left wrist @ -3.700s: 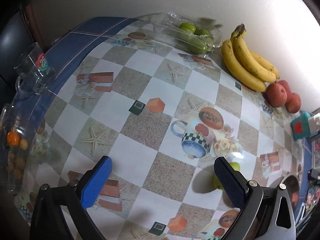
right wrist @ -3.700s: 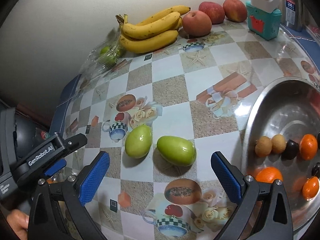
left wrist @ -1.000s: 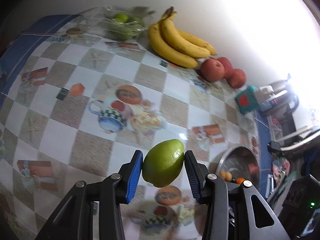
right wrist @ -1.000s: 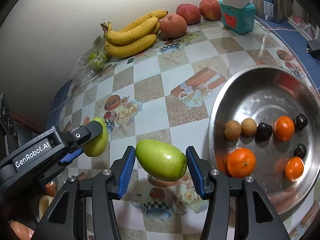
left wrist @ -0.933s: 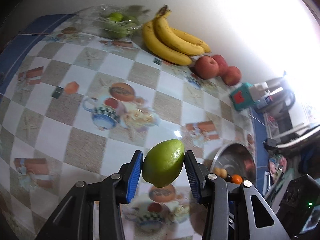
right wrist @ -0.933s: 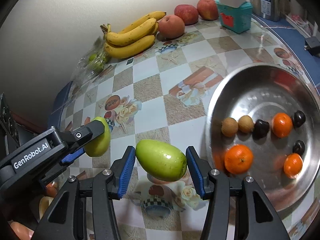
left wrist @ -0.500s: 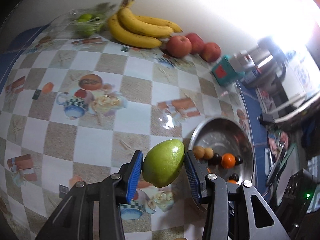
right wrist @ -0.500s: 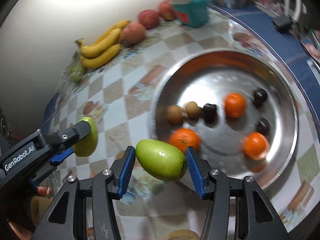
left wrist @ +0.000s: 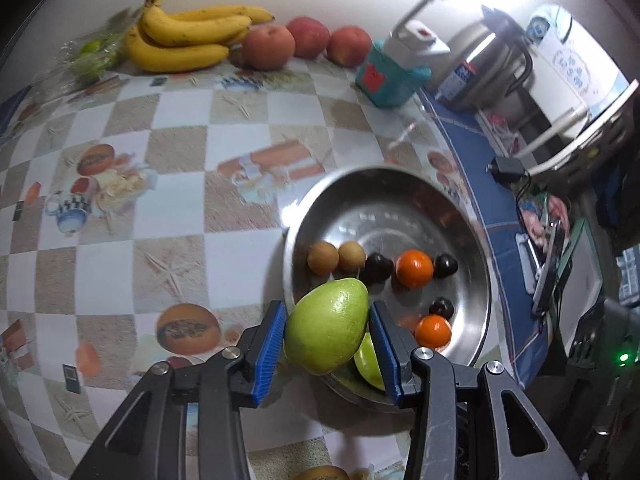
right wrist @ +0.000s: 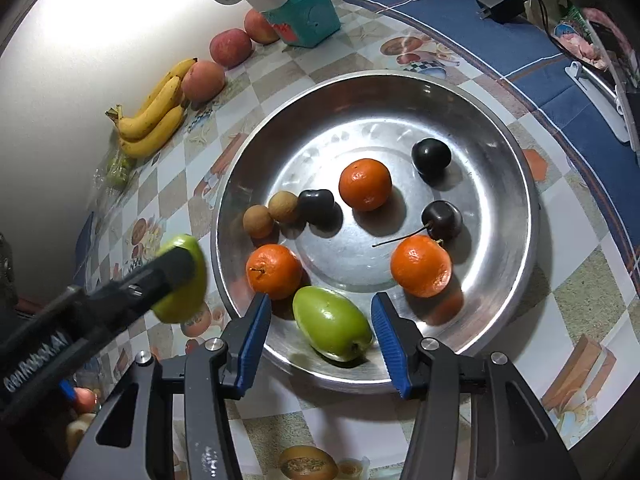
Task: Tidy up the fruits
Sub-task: 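Lift and carry the mango in the right tool and pear in the left tool over the bowl, then open the right tool over the bowl while the left tool opens, dropping mango and pear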
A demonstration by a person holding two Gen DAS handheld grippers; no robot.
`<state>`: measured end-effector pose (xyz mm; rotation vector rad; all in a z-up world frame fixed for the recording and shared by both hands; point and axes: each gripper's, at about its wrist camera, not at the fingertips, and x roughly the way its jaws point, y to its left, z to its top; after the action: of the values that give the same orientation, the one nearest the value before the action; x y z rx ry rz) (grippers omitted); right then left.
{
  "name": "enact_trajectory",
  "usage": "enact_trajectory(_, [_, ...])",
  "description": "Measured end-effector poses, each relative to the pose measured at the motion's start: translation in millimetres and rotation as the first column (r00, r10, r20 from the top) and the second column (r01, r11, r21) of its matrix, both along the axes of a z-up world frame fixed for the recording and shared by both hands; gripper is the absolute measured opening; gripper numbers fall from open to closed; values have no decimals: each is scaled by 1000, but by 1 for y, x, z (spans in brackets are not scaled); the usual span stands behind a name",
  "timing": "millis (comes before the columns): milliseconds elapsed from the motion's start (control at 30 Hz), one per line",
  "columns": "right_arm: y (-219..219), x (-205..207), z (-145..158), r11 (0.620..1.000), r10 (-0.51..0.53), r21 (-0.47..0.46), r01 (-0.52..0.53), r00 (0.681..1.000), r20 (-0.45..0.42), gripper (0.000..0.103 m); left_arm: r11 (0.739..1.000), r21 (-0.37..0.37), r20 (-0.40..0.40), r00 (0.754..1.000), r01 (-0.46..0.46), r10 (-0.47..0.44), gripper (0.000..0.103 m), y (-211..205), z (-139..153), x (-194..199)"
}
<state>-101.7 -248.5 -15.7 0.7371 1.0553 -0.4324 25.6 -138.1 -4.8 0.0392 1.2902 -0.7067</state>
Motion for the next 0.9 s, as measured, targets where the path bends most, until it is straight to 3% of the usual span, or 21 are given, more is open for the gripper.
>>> enact_trajectory(333, [-3, -6, 2, 1000, -9, 8, 9, 1000, 12, 54, 999, -31, -26, 999, 21, -22, 46, -11, -5, -5])
enact_trajectory(767, [-22, -33, 14, 994, -95, -50, 97, 995, 40, 54, 998, -40, -34, 998, 47, -48, 46, -33, -11, -14])
enact_trajectory(900, [-26, -36, 15, 991, -108, -74, 110, 994, 30, 54, 998, -55, -70, 997, 37, -41, 46, -36, -17, -14])
